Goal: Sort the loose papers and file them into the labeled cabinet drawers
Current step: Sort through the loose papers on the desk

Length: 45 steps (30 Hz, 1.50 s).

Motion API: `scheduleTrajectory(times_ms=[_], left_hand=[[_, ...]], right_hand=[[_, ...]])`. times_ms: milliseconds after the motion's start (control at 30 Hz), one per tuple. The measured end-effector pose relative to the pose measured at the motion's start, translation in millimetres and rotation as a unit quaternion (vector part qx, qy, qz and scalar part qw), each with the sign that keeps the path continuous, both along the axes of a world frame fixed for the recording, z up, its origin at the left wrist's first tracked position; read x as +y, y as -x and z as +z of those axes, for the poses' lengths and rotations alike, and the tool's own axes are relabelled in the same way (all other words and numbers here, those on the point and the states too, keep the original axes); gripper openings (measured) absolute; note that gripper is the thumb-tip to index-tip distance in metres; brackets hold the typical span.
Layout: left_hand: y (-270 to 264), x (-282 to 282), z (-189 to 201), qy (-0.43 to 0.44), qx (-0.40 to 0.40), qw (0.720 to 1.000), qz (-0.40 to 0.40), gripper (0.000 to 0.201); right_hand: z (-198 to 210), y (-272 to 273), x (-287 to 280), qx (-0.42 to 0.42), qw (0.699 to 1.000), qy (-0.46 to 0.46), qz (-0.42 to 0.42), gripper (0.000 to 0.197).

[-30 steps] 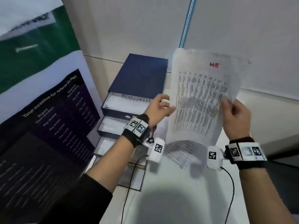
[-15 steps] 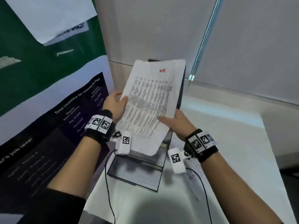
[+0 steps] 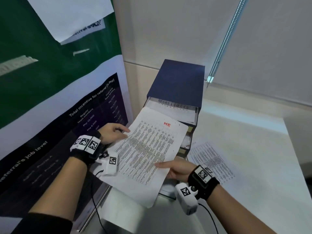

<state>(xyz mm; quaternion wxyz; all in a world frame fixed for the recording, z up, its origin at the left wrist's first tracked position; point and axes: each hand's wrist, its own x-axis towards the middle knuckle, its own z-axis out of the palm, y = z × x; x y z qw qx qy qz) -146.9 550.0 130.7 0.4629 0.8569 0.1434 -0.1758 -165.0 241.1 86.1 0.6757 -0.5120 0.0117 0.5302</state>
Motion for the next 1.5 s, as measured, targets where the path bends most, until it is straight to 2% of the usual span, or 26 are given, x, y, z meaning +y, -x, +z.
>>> scheduleTrajectory(times_ms=[133,233,333,433,533,600,700,833,900,933,1000,1100,1200,1267,1400,1500], left_hand=[[11.1,1.2,-3.4,0.006,0.092,0.995,-0.045,0.015],[15.9,1.3,-13.0,0.019,0.13,0.99,-0.048,0.014],[18.9,4.0,-14.4,0.052,0.131,0.99,-0.033,0.018],[19.8,0.3,-10.8,0.057,0.099,0.993,-0.022,0.027],[18.5,-10.6,-8.3,0.08,0.103,0.991,-0.022,0.03],[18.0,-16.4,-10.9,0.09,0.126,0.987,-0.05,0.036],[16.3,-21.2,-17.5,0.112,0.129,0.982,-0.076,0.044],[10.9,-24.0,-20.0,0.141,0.096,0.985,-0.025,0.041],[10.9,-24.2,-23.9,0.137,0.097,0.986,0.0,0.041],[12.8,-25.3,-25.5,0.129,0.097,0.987,0.011,0.04],[20.4,-28.5,-29.7,0.111,0.088,0.99,0.027,0.039],[36.8,-37.4,-35.8,0.107,0.03,0.993,0.04,0.039],[46.8,-43.5,-42.1,0.09,0.01,0.995,0.036,0.069],[50.1,-46.3,-41.9,0.115,0.016,0.992,0.057,0.077],[45.0,-51.0,-30.5,0.129,-0.052,0.983,0.116,0.056],[29.1,-56.0,-24.4,0.099,-0.101,0.981,0.13,0.031]], right_hand=[[-15.6,18.3,8.0,0.026,0.999,-0.027,0.03,0.06],[-23.4,21.9,7.0,0.059,0.998,-0.004,0.029,0.062],[-25.4,14.5,-0.2,0.095,0.995,-0.004,0.018,0.057],[-22.4,1.8,-9.6,0.103,0.995,-0.005,-0.015,0.052],[-19.5,-15.2,-22.1,0.134,0.988,0.0,-0.079,0.061],[-18.9,-21.1,-29.2,0.145,0.983,0.008,-0.112,0.068],[-16.1,-8.6,-35.9,0.121,0.989,0.041,-0.08,0.066],[-21.9,10.2,-36.5,0.104,0.992,0.061,-0.039,0.061],[-23.6,10.0,-33.2,0.122,0.987,0.068,-0.079,0.05],[-24.8,8.6,-32.2,0.126,0.982,0.08,-0.116,0.05],[-22.2,7.2,-28.5,0.102,0.973,0.1,-0.182,0.051],[-15.3,4.4,-22.4,0.069,0.962,0.104,-0.243,0.043],[-6.0,-9.6,-22.2,0.06,0.953,0.099,-0.28,0.042],[-2.2,-22.5,-24.8,0.045,0.95,0.1,-0.292,0.039],[15.7,-39.5,-33.0,-0.039,0.953,0.144,-0.262,0.035],[30.3,-31.2,-37.6,-0.058,0.975,0.165,-0.139,0.036]])
